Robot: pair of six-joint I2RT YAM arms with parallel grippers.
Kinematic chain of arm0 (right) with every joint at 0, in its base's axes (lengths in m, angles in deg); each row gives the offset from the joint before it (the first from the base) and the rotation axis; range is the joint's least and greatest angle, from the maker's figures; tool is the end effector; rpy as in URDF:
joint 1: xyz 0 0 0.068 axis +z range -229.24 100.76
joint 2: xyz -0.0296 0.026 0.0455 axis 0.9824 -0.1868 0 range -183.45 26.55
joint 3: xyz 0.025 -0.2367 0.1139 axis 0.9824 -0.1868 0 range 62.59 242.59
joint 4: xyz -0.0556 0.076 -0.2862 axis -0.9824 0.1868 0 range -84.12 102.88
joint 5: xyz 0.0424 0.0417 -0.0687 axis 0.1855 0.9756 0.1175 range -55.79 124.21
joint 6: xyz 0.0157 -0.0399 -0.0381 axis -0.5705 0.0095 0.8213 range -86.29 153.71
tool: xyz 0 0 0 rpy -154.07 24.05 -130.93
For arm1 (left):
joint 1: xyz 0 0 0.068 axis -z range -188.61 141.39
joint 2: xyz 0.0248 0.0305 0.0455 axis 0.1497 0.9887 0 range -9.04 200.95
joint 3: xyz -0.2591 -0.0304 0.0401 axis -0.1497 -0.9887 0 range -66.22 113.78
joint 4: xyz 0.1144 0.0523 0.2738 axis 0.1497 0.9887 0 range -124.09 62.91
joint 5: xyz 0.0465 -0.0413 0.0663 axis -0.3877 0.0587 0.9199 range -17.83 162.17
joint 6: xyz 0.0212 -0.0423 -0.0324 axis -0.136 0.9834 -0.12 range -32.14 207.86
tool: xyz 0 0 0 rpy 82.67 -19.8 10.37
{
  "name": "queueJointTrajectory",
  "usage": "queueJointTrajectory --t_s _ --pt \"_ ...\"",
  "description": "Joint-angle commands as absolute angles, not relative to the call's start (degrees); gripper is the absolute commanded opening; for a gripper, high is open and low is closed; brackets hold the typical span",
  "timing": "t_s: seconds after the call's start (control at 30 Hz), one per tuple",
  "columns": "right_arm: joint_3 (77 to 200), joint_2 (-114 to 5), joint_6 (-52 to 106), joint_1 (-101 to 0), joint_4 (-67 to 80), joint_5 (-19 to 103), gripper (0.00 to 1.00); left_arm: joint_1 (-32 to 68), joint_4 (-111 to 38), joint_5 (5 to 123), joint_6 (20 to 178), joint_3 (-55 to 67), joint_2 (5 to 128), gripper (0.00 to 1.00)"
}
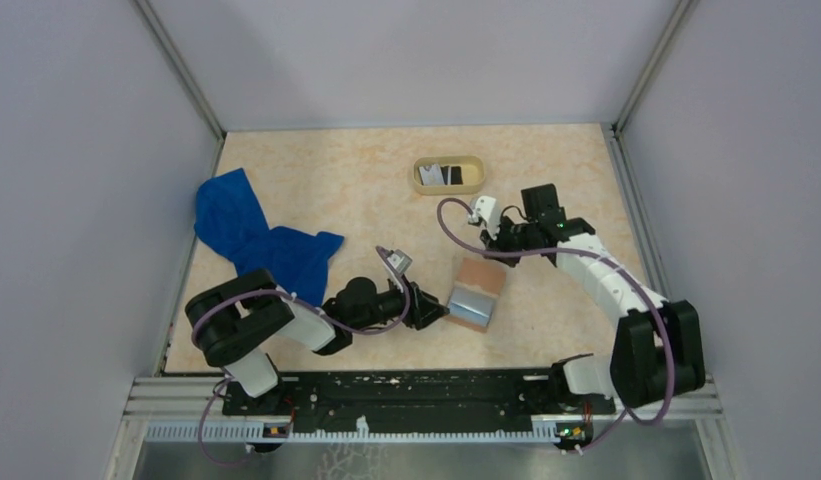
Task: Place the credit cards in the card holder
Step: Open the card holder at the center of the board.
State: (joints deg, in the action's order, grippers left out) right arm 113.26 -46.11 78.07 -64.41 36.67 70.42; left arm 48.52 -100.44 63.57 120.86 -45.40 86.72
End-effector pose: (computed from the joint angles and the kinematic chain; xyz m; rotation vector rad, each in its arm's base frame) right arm 0.2813 0.0994 0.2197 -1.3637 1.8852 0.5325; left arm 0.1528 -0.2476 0.0883 0.5162 1.8282 -1.2549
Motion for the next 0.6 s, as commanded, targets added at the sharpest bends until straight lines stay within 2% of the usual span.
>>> queueJointTrajectory --t_s 0.0,0.23,0.3,0.47,0.57 --pt "115.14 -51.99 75.71 -64.91 34.76 56.38 0.0 48.87 -100.64 64.8 122.16 -47.19 85.02 0.6" --pt "118.22 -60.13 73.98 -64.86 38.84 49.57 0.0 48.78 -100.25 64.84 126.49 -46.1 86.74 0.6" --pt "118.99 -60.69 73.31 -64.9 39.31 48.99 0.04 48.78 -100.83 64.8 128.52 -46.28 87.37 0.58" --pt "118.43 -53.44 71.1 -65.32 36.3 49.97 0.35 48.78 -101.52 65.09 130.7 -46.65 87.12 0.48" --pt "117.47 -46.09 70.38 -65.77 33.69 53.62 0.46 48.77 -99.96 64.48 130.74 -46.0 86.67 0.41"
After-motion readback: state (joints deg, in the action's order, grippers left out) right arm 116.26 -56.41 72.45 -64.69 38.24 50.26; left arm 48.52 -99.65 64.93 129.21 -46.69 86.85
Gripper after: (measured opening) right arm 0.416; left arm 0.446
